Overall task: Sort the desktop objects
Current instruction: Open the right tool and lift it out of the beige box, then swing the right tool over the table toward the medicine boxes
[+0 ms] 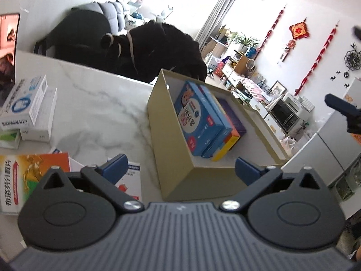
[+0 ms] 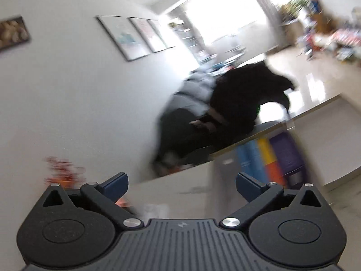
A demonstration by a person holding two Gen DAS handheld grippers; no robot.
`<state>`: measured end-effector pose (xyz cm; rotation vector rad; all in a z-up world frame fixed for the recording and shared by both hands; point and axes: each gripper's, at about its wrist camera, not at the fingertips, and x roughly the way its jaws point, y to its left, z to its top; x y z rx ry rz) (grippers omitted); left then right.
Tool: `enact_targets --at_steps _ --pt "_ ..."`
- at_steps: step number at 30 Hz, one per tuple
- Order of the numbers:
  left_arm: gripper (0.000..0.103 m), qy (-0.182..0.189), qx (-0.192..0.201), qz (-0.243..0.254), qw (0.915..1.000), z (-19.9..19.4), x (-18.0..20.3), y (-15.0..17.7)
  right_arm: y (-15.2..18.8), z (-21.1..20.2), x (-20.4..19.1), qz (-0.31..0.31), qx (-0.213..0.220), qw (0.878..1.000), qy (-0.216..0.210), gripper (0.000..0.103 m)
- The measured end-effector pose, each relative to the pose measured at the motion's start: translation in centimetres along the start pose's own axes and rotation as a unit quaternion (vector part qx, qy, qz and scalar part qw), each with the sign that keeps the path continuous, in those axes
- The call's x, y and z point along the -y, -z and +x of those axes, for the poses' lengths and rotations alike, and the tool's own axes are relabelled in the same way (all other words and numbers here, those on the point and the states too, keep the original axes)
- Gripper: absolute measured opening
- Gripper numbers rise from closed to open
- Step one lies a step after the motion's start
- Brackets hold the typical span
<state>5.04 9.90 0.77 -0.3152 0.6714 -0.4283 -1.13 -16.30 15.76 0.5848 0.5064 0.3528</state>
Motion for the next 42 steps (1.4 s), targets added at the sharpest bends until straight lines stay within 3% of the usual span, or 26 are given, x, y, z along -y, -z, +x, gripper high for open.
enact_targets --at_steps 4,9,18,26,34,42 --pt "0.103 -0.008 0.002 -0.006 0.9999 0.0 -0.5 0.1 0.1 -1.0 -1.6 0.011 -0.029 0.999 -0.018 0.103" --pt "0.103 -0.003 0.005 -0.028 0.9996 -0.3 -1.0 0.5 0.4 -1.1 -1.9 0.075 -0.073 0.986 -0.129 0.103" --pt "0.103 -0.006 0.014 -0.033 0.9994 -1.1 -1.7 0.4 1.3 -3.9 -4.4 0.048 -0.043 0.973 -0.223 0.103" --pt "0.103 -0.003 0.012 -0.037 0.9992 -1.2 -1.7 0.7 1.5 -6.4 -5.7 0.018 -0.017 0.971 -0.238 0.103" --pt "0.103 -0.005 0.011 -0.036 0.9993 -1.3 -1.6 0.8 1.4 -7.0 -4.3 0.041 0.008 0.972 -0.232 0.103" --pt "0.103 -0.011 0.012 -0.041 0.9991 -1.5 -2.2 0.9 2.3 -6.5 -4.8 0.025 -0.01 0.968 -0.251 0.103"
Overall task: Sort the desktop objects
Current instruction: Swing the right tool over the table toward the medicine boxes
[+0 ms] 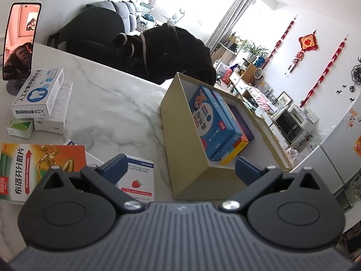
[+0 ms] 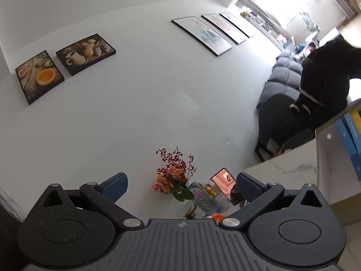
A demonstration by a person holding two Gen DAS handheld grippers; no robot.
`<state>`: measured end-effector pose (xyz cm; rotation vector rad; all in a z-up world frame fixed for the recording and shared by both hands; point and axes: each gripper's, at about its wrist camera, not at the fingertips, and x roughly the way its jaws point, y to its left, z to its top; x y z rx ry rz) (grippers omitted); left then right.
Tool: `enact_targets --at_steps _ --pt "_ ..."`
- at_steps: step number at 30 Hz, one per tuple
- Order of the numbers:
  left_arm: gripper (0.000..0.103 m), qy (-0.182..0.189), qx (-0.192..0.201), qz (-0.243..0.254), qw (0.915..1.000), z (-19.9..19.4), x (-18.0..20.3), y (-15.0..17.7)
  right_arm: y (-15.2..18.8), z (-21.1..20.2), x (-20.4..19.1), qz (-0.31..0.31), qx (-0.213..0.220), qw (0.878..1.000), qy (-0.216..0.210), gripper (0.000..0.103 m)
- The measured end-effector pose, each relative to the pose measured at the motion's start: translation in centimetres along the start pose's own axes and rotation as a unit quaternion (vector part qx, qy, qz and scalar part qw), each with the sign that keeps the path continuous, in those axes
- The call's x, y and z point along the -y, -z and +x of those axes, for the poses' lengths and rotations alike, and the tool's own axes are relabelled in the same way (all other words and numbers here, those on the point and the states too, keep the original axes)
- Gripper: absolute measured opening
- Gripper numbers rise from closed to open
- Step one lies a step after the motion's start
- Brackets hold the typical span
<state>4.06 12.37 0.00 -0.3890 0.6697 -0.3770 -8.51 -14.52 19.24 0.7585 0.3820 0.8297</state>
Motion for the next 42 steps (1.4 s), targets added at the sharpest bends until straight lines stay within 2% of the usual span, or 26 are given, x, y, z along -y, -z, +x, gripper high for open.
enact_targets --at_steps 4,7,11,14,18,22,26,29,33,38,42 --pt "0.103 -0.008 0.001 -0.006 0.9999 -0.1 -0.6 0.0 -0.2 0.0 0.0 -0.002 0.006 1.0 -0.015 0.103" --pt "0.103 -0.027 0.008 -0.003 0.9996 -0.6 -1.2 -0.3 -0.3 1.0 2.1 0.02 -0.007 1.0 0.005 0.103" --pt "0.103 -0.061 0.023 0.01 0.9978 -1.6 -2.3 -0.8 0.5 2.4 5.8 0.027 -0.022 0.997 0.07 0.103" --pt "0.103 -0.096 0.029 0.017 0.9949 -2.4 -3.6 -1.2 1.4 3.1 9.0 0.031 -0.026 0.99 0.132 0.103" --pt "0.103 -0.156 0.025 0.046 0.9864 -2.5 -5.4 -1.7 2.7 3.3 12.6 0.024 -0.03 0.982 0.185 0.103" --pt "0.103 -0.203 0.01 0.063 0.977 -1.7 -7.6 -2.2 3.9 3.6 14.5 0.005 -0.038 0.974 0.224 0.103" --pt "0.103 -0.224 -0.012 0.051 0.9732 -1.0 -9.7 -2.8 4.5 4.1 15.2 -0.015 -0.056 0.97 0.236 0.103" --pt "0.103 -0.218 -0.029 0.032 0.9751 -0.9 -10.8 -2.7 5.0 4.5 15.4 -0.035 -0.068 0.966 0.245 0.103" --pt "0.103 -0.225 -0.045 0.018 0.9731 -1.1 -11.7 -1.8 5.4 5.4 15.7 -0.041 -0.09 0.965 0.242 0.103" --pt "0.103 -0.221 -0.049 0.005 0.974 -1.7 -12.7 -1.0 6.6 7.5 16.0 -0.034 -0.13 0.97 0.203 0.103" --pt "0.102 -0.204 -0.047 -0.013 0.9777 -1.8 -13.7 -1.0 8.2 10.2 15.8 -0.044 -0.161 0.969 0.181 0.097"
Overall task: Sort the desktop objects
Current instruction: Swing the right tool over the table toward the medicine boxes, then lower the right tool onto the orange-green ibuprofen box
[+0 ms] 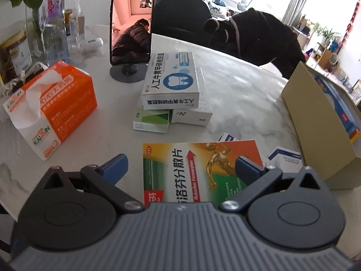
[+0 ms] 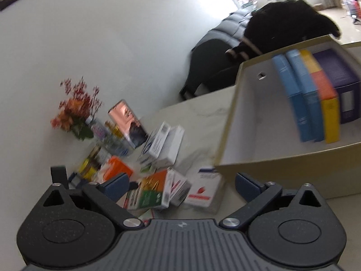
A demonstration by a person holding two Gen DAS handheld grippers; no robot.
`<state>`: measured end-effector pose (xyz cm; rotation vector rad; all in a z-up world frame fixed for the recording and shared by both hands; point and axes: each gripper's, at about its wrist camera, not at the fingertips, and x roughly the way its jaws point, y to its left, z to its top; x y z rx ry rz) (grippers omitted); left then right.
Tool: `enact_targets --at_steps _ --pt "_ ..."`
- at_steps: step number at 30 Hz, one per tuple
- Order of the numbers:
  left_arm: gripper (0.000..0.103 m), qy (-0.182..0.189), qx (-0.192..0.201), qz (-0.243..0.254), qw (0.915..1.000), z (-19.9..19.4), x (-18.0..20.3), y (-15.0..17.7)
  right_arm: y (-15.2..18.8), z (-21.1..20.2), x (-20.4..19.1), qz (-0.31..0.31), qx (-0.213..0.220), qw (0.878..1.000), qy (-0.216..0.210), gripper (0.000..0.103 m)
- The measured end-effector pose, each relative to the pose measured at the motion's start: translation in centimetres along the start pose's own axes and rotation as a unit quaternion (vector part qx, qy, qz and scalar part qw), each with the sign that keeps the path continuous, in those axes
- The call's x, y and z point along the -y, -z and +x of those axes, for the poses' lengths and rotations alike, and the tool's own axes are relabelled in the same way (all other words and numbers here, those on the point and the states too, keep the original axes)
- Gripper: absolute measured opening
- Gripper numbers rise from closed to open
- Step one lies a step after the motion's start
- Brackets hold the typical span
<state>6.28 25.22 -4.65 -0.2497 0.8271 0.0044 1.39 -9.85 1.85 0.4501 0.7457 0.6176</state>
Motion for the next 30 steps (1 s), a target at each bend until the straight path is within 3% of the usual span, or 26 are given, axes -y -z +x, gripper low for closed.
enact_targets --at_steps 8,12,17,22,30 --pt "0.092 0.034 0.0 -0.029 0.999 0.8 -1.2 0.0 1.8 6.7 -4.3 -0.076 -0.046 0.995 -0.033 0.086" --pt "0.09 0.035 0.001 -0.038 0.9987 0.8 -1.6 0.1 2.4 10.6 -5.2 -0.099 -0.073 0.992 -0.031 0.071" --pt "0.089 0.037 -0.002 -0.04 0.9985 1.1 -1.9 0.2 2.6 14.2 -5.2 -0.096 -0.107 0.989 -0.029 0.06" --pt "0.085 0.044 -0.011 -0.046 0.9979 1.6 -2.1 0.4 2.8 16.8 -5.0 -0.109 -0.121 0.987 -0.007 0.053" --pt "0.085 0.045 -0.009 -0.045 0.9979 1.5 -1.7 0.6 2.5 18.6 -4.9 -0.118 -0.116 0.986 -0.008 0.05"
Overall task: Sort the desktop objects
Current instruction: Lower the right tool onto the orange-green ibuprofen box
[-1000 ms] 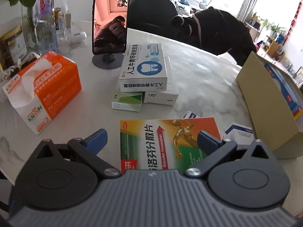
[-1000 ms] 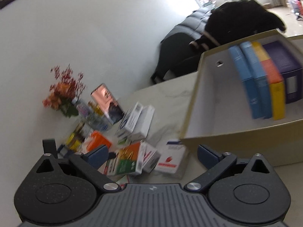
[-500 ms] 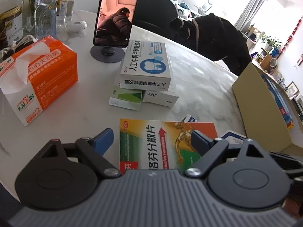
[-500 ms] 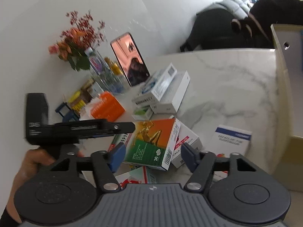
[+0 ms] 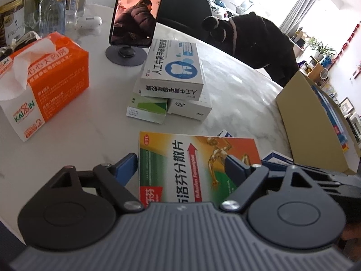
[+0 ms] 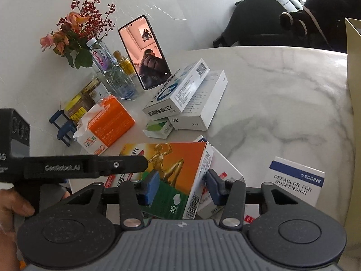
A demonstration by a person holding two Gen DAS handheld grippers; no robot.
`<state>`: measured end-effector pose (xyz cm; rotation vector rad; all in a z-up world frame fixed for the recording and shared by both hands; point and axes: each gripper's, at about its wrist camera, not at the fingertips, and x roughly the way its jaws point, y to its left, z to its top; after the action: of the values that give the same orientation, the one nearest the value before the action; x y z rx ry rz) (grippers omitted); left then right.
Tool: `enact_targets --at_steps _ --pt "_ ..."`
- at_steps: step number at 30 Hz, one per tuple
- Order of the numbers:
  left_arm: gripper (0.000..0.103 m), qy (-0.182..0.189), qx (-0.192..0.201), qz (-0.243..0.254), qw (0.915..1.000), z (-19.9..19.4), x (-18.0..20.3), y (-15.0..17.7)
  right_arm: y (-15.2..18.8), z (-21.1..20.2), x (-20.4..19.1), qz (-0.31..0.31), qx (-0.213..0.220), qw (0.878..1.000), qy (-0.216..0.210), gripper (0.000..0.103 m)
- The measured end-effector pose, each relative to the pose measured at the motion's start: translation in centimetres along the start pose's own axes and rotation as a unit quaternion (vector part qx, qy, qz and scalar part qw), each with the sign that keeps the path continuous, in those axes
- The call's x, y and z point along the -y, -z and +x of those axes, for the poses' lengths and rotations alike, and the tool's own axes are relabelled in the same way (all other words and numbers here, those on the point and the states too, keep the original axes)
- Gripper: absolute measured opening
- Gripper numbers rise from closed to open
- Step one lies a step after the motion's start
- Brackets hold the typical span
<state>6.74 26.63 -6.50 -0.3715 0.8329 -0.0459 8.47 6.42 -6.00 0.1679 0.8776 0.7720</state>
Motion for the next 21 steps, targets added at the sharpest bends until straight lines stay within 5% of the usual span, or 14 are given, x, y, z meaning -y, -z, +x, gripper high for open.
enact_targets --at_steps 13,21 --pt "0.085 0.042 0.076 0.039 0.9954 -2.4 1.2 -0.8 -1.6 -2.4 0.3 0.0 0.062 0.998 -0.011 0.05" --pt "0.085 0.063 0.08 0.062 0.9929 -3.0 1.1 0.4 -1.2 -3.6 0.2 -0.035 0.063 0.997 -0.008 0.046"
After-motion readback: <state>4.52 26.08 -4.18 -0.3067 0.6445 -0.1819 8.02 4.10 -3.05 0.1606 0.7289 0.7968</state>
